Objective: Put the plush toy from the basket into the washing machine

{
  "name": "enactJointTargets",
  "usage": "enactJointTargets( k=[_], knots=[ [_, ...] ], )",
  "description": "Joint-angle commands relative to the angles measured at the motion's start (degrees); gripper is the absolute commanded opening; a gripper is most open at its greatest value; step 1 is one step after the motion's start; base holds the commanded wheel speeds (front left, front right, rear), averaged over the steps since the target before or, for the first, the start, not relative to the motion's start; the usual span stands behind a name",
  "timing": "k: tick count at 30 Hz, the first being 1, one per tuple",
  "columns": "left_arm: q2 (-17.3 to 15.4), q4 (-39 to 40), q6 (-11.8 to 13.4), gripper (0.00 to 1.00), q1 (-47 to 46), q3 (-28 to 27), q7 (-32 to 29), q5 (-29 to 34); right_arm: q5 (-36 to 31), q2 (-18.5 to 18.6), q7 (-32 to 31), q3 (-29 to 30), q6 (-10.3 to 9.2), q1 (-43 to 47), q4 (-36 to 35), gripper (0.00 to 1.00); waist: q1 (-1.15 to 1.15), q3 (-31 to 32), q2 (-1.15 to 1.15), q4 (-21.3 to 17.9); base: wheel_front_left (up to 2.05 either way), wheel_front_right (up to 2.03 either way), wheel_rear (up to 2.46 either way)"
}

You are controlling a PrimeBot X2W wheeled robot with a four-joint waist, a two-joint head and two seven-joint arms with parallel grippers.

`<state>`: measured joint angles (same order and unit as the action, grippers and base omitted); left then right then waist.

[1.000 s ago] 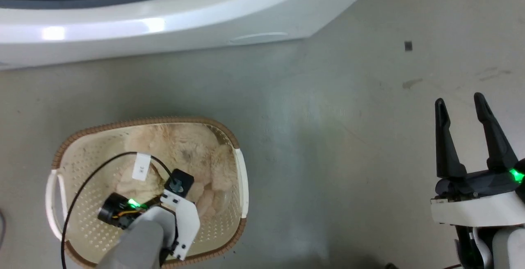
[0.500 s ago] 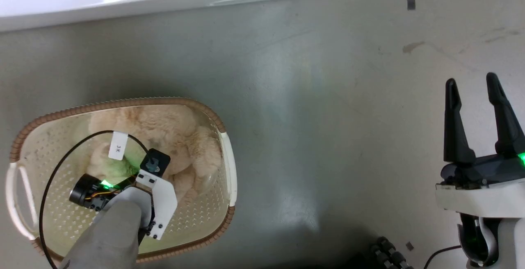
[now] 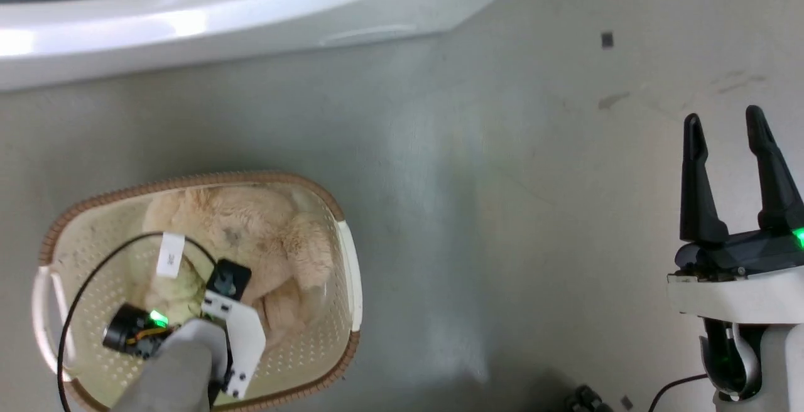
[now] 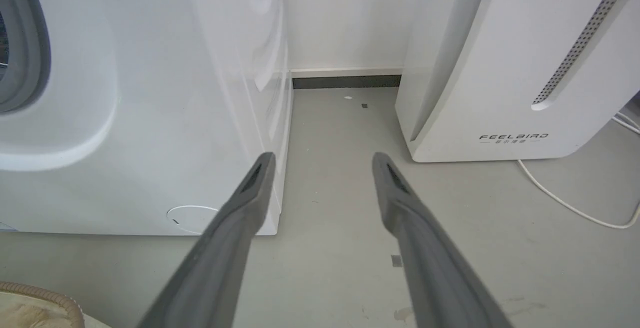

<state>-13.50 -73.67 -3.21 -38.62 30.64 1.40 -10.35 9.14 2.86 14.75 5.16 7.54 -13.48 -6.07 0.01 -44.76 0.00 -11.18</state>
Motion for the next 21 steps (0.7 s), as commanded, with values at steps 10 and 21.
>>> enactJointTargets(
  k=[10,21],
  knots=[
    [2.32,-0.28,-0.91,0.00,7.35,-1.13,6.34,-3.23,-1.05,0.01,0.25,0.25,-0.05,2.70,2.98,1.00,-0.01,15.24,0.00,2.91,0.00,0.00,0.00],
    [4.96,-0.06,-1.69,0.00,11.96,-0.95,12.33,-4.98,-2.13,0.01,0.25,0.76,-0.05,7.82,4.95,1.00,-0.01,27.02,0.00,6.76,0.00,0.00,0.00]
  ],
)
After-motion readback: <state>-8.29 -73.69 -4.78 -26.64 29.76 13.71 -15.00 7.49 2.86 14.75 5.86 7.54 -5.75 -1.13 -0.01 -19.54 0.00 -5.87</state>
